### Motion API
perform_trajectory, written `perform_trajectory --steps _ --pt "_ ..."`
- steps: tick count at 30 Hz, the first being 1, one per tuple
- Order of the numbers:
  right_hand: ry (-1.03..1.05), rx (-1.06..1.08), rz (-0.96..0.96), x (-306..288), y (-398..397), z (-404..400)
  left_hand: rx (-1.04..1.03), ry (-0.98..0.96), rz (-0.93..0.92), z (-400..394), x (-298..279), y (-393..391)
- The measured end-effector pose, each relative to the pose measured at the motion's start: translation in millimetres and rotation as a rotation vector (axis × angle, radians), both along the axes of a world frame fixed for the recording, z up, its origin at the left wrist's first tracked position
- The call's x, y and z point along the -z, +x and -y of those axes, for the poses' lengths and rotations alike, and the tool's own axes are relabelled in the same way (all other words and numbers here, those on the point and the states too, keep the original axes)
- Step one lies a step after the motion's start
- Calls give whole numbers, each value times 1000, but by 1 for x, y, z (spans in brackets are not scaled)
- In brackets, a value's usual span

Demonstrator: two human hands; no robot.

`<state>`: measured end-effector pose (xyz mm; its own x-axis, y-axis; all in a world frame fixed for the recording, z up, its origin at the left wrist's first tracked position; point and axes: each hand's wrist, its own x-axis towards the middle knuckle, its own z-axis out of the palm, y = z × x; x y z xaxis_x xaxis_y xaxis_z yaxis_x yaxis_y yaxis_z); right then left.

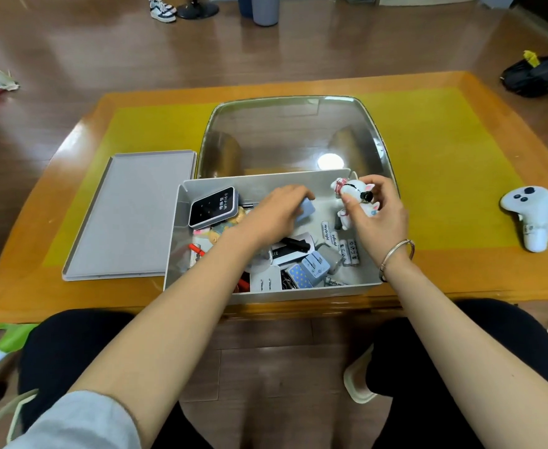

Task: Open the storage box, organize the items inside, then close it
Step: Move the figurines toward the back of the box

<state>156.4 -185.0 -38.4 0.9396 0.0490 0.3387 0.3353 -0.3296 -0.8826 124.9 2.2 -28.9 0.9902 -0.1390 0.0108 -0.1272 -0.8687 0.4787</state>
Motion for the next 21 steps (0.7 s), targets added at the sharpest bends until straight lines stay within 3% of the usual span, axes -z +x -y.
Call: perform_trajectory --steps 4,10,13,16,18,21 --pt "-3 -9 20 2 1 -1 -97 -94 130 -24 -22 -28" --pt "-26 -10 33 9 6 2 -247 153 -109 -60 -21 -61" --pt "-40 -7 50 11 8 4 -307 262 -14 -45 -20 -58" --pt "-48 -11 49 12 9 3 -136 210 38 -17 -25 -41" --pt "-42 -9 49 13 10 3 42 170 -44 6 -26 -30" --pt "-40 -6 54 13 10 3 179 278 -201 37 -15 -18"
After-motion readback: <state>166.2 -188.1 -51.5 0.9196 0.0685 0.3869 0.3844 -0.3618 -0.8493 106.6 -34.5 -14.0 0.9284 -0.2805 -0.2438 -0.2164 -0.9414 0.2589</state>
